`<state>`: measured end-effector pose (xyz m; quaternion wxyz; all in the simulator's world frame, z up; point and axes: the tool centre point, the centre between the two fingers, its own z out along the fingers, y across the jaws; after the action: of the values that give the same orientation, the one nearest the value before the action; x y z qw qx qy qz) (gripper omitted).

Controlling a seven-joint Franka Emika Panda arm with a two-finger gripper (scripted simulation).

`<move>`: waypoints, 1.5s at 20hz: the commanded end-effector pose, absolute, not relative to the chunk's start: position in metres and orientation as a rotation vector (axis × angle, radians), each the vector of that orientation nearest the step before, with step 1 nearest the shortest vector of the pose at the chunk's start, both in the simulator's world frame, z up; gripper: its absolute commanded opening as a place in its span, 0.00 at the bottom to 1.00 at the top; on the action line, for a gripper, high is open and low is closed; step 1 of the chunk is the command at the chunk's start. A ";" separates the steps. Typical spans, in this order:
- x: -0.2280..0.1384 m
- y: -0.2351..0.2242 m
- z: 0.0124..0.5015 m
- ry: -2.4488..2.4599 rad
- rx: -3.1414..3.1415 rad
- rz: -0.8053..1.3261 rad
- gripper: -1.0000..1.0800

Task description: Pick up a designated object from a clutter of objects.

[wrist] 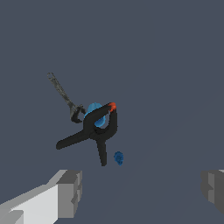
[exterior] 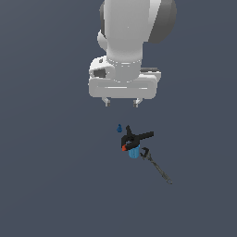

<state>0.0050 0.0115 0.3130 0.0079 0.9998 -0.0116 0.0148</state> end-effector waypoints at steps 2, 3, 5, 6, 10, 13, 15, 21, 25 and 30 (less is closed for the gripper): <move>0.005 0.011 0.313 -0.036 3.125 0.046 0.96; 0.005 0.010 0.312 -0.039 3.126 0.044 0.96; 0.005 0.007 0.310 -0.045 3.127 0.037 0.96; 0.004 0.004 0.309 -0.051 3.127 0.031 0.96; 0.003 -0.008 0.303 -0.077 3.130 0.009 0.96; 0.003 -0.010 0.303 -0.087 3.131 0.005 0.96; 0.003 -0.009 0.303 -0.083 3.131 0.006 0.96; 0.002 -0.009 0.294 -0.031 3.132 0.006 0.96; 0.000 -0.008 0.280 0.046 3.131 0.005 0.96; -0.005 -0.006 0.255 0.186 3.126 0.004 0.96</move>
<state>-0.0032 -0.0065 0.2632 0.0051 0.9990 0.0450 0.0016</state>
